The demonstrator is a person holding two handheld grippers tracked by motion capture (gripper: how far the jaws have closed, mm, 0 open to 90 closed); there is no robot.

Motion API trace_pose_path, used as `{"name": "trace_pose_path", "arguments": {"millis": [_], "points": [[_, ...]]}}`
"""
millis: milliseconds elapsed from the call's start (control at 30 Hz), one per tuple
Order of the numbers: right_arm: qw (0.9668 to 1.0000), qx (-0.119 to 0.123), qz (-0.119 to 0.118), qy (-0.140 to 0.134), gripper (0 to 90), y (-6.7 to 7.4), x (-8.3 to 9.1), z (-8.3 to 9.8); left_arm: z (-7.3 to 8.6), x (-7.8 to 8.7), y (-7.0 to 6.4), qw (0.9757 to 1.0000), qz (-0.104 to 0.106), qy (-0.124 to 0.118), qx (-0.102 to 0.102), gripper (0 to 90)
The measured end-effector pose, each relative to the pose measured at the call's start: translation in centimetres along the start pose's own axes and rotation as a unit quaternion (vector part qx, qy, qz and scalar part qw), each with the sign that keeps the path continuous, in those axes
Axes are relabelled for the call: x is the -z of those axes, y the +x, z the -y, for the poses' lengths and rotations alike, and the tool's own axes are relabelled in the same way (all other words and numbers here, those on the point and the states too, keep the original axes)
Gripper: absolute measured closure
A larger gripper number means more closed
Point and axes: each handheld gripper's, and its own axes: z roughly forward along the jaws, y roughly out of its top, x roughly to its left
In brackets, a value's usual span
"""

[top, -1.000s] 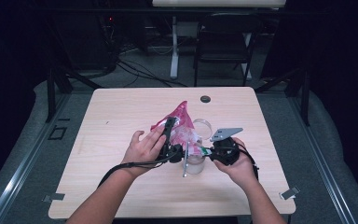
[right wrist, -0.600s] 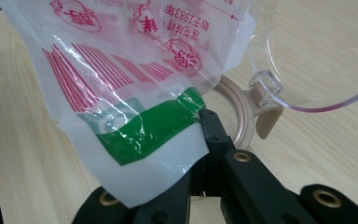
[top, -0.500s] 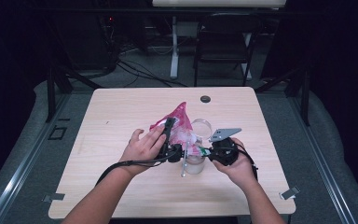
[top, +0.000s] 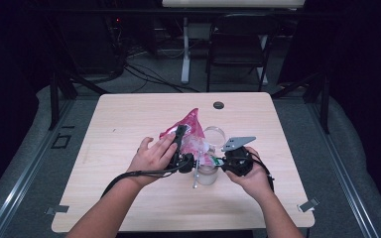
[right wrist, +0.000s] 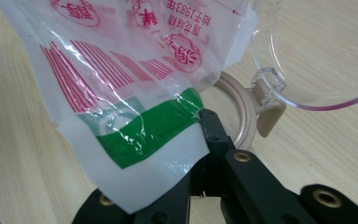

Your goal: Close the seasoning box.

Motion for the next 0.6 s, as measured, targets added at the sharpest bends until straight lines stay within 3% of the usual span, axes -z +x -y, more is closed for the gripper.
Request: {"name": "trace_pose_path", "arguments": {"millis": [467,600], "points": [[1.0,0.0,-0.001,0.0,90.0,0.16,-0.24,0.03,0.21,0.04,0.03,0.9999,0.007,0.005,-0.008,59.8],[1.0,0.0,-0.004,0.0,90.0,0.12,-0.29,0.06,0.36,0.0,0.03,0.9999,0.012,0.009,-0.002,60.5]]}}
